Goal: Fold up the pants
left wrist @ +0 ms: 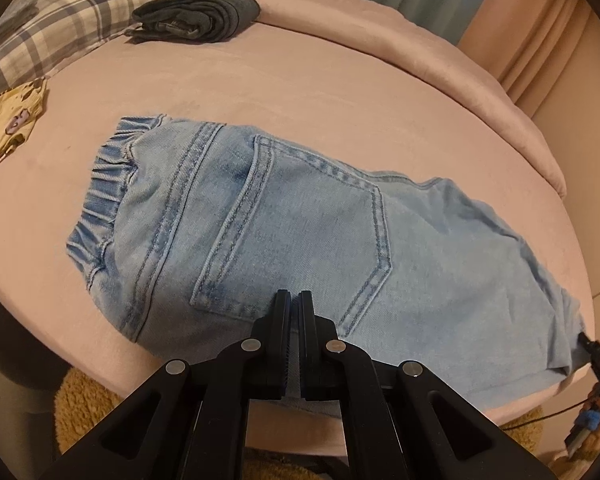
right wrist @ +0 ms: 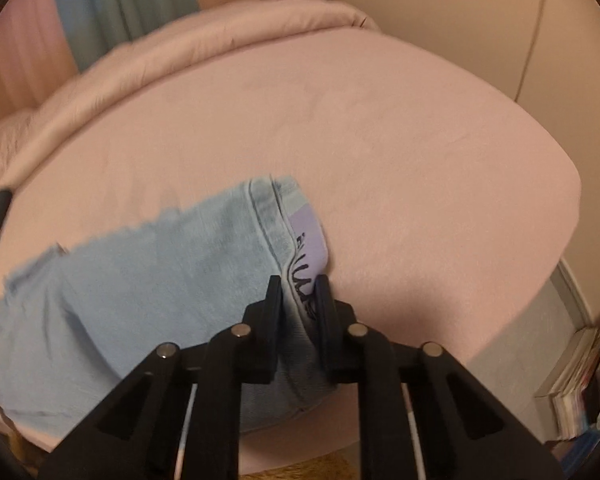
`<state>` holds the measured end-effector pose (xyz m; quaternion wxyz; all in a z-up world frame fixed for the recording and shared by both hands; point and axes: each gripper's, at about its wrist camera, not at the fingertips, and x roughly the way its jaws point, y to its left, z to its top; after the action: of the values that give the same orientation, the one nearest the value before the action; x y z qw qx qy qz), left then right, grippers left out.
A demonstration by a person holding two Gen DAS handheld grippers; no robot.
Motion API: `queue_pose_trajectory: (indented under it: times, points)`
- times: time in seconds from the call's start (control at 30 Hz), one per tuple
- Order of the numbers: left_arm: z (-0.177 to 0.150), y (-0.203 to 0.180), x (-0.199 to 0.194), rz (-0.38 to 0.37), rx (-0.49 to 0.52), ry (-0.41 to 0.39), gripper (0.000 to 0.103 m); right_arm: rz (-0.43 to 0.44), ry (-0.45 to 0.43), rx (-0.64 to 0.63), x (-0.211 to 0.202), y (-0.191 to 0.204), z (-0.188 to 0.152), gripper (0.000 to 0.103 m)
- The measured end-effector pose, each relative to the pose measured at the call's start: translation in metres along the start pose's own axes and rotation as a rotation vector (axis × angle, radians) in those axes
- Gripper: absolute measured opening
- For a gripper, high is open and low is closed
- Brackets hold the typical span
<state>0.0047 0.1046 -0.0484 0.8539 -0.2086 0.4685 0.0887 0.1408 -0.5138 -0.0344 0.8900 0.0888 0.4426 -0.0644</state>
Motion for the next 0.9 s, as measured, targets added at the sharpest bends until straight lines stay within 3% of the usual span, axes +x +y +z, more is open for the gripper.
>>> queue_pose_trajectory:
  times: [0.1, 0.17, 0.23, 0.3, 0.4, 0.47, 0.53, 0.67, 0.7, 0.77, 0.8, 0.9]
  points:
    - [-0.001, 0.000, -0.004, -0.006, -0.004, 0.017, 0.000, 0.045, -0.065, 0.042, -0.021, -0.005, 0.002, 0.016]
    - [-0.003, 0.001, -0.005, -0.017, -0.006, 0.022, 0.000, 0.045, -0.055, 0.056, -0.017, -0.005, 0.005, 0.025]
    - [-0.004, 0.001, -0.005, -0.013, -0.004, 0.019, 0.000, -0.078, -0.001, 0.013, -0.006, -0.004, -0.002, 0.032]
    - [-0.005, 0.000, -0.006, -0.011, 0.000, 0.020, 0.000, -0.155, 0.036, 0.007, 0.001, -0.008, -0.005, 0.032]
    - [-0.005, -0.001, -0.008, -0.010, 0.006, 0.027, 0.000, 0.022, 0.028, 0.107, -0.013, -0.025, -0.009, 0.032]
    - [-0.004, -0.002, -0.008, -0.018, 0.001, 0.035, 0.000, 0.104, 0.035, 0.102, -0.018, -0.026, -0.012, 0.032]
    - [-0.005, -0.005, -0.007, -0.045, -0.006, 0.045, 0.000, 0.094, 0.082, 0.055, -0.008, -0.013, -0.014, 0.043]
    - [-0.009, -0.009, -0.005, -0.066, 0.007, 0.065, 0.000, 0.046, 0.134, 0.024, 0.007, -0.008, -0.028, 0.044]
    - [-0.010, -0.009, -0.005, -0.064, 0.012, 0.064, 0.000, 0.039, 0.116, 0.003, 0.008, -0.006, -0.031, 0.044]
    - [-0.010, -0.008, -0.006, -0.069, 0.005, 0.064, 0.000, 0.023, 0.081, -0.019, 0.008, -0.002, -0.033, 0.032]
    - [-0.009, -0.007, -0.006, -0.075, -0.005, 0.065, 0.000, 0.006, 0.062, -0.029, 0.005, 0.000, -0.038, 0.015]
    - [-0.009, -0.004, -0.007, -0.078, -0.023, 0.070, 0.000, 0.005, 0.016, 0.038, -0.005, -0.010, -0.032, 0.008]
